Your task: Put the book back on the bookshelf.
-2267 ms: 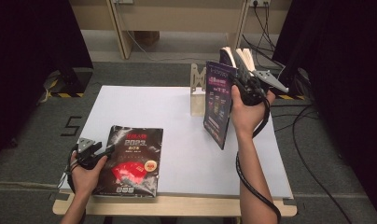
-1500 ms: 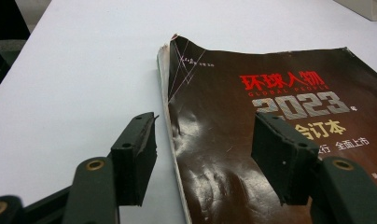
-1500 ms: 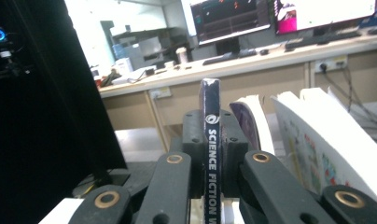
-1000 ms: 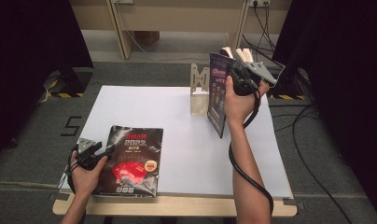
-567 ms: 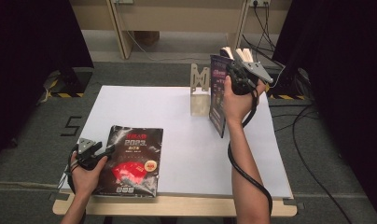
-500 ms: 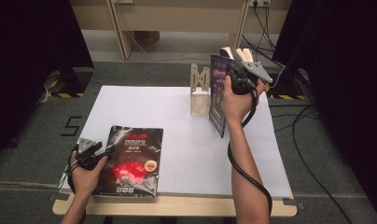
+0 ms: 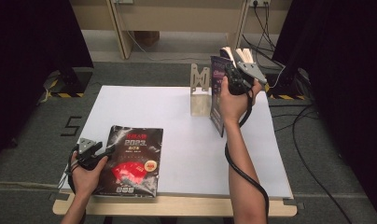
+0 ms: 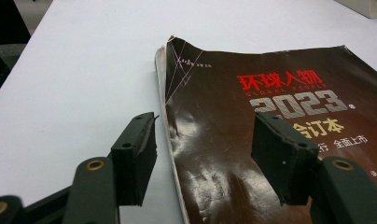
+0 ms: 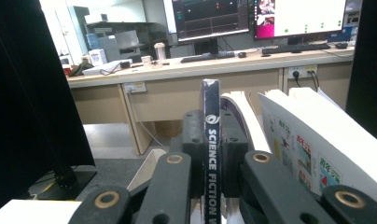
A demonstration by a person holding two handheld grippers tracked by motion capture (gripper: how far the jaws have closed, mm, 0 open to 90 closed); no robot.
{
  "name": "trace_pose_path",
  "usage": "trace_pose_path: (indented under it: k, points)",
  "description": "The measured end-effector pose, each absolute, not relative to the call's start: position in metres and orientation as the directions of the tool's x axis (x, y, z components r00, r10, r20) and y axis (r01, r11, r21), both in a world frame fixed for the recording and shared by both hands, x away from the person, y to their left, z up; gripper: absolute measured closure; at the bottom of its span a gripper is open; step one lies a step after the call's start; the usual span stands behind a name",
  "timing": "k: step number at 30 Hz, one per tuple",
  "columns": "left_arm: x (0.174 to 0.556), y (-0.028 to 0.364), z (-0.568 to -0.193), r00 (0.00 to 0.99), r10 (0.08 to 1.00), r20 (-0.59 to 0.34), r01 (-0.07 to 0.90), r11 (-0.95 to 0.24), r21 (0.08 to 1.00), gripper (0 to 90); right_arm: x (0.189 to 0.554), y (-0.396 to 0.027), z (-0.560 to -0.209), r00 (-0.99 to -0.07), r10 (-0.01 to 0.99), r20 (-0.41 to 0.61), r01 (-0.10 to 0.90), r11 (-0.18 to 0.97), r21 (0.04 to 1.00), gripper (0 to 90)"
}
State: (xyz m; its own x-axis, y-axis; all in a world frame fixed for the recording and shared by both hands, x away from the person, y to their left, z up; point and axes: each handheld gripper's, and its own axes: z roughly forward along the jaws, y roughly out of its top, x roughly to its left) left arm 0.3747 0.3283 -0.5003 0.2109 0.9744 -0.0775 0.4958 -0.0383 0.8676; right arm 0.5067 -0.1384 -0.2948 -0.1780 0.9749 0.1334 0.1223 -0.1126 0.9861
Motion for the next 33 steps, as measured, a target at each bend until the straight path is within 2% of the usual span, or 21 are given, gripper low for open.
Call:
trace_pose_path:
  k: [14,19,33]
  points:
    - [0.375,0.328,-0.500,0.215,0.974,-0.076,0.496,-0.042,0.867,39.6,0.515,-0.135,-0.291,-0.162,0.979,0.121,0.090,-0.108,0.990,84.6]
    - [0.375,0.328,-0.500,0.215,0.974,-0.076,0.496,-0.042,0.867,39.6,0.515,-0.132,-0.303,-0.143,0.984,0.102,0.069,-0.093,0.993,84.6]
    - [0.375,0.327,-0.501,0.216,0.974,-0.075,0.490,-0.042,0.871,39.7,0.470,-0.126,-0.319,-0.130,0.991,-0.036,0.014,0.038,0.999,83.6]
